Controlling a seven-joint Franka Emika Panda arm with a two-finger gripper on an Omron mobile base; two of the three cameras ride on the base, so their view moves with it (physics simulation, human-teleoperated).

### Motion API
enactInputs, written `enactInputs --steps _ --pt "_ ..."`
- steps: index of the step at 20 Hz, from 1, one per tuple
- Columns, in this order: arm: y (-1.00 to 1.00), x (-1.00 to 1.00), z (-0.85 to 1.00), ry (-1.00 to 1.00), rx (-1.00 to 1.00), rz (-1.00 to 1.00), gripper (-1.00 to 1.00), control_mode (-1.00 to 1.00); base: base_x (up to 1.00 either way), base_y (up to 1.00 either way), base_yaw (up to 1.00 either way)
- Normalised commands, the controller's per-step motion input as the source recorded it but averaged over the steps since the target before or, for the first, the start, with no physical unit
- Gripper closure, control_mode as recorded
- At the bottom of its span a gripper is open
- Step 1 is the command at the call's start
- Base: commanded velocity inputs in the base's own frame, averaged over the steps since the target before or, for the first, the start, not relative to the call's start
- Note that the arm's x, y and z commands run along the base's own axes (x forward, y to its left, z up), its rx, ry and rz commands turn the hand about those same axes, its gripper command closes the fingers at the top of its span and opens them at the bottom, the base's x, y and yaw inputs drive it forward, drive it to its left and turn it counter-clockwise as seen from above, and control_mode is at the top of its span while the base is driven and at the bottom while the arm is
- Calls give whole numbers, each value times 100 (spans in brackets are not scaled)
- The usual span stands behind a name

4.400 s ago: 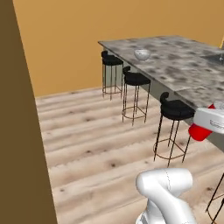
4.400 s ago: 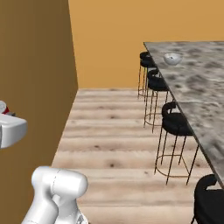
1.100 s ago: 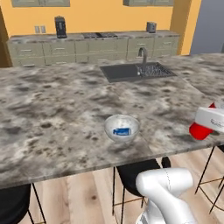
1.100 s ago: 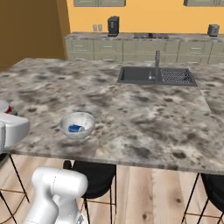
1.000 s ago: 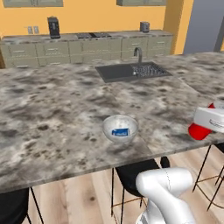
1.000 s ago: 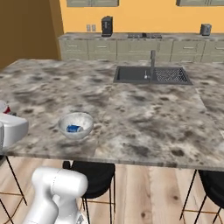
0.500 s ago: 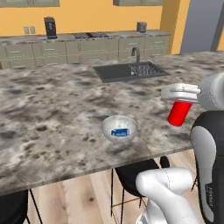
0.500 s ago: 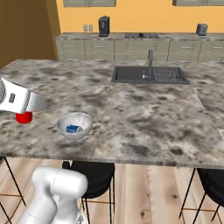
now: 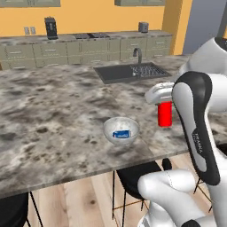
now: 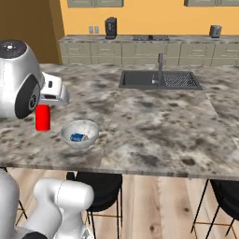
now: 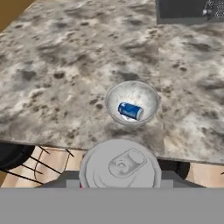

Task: Open the fridge, grab two sodas, and place both sodas inside the bowl with ice on the dining counter.

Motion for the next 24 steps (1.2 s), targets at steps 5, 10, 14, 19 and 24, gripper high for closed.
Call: enactInputs --steps 5,10,14,19,24 --pt "38 59 -25 25 -28 21 100 -100 0 0 0" --pt "6 33 -31 7 -6 15 100 -100 0 0 0" --pt "0 67 -40 11 0 20 100 -100 0 0 0" --pt "0 25 -50 8 -2 21 100 -100 0 0 0" --pt "0 12 -52 9 -8 16 100 -100 0 0 0"
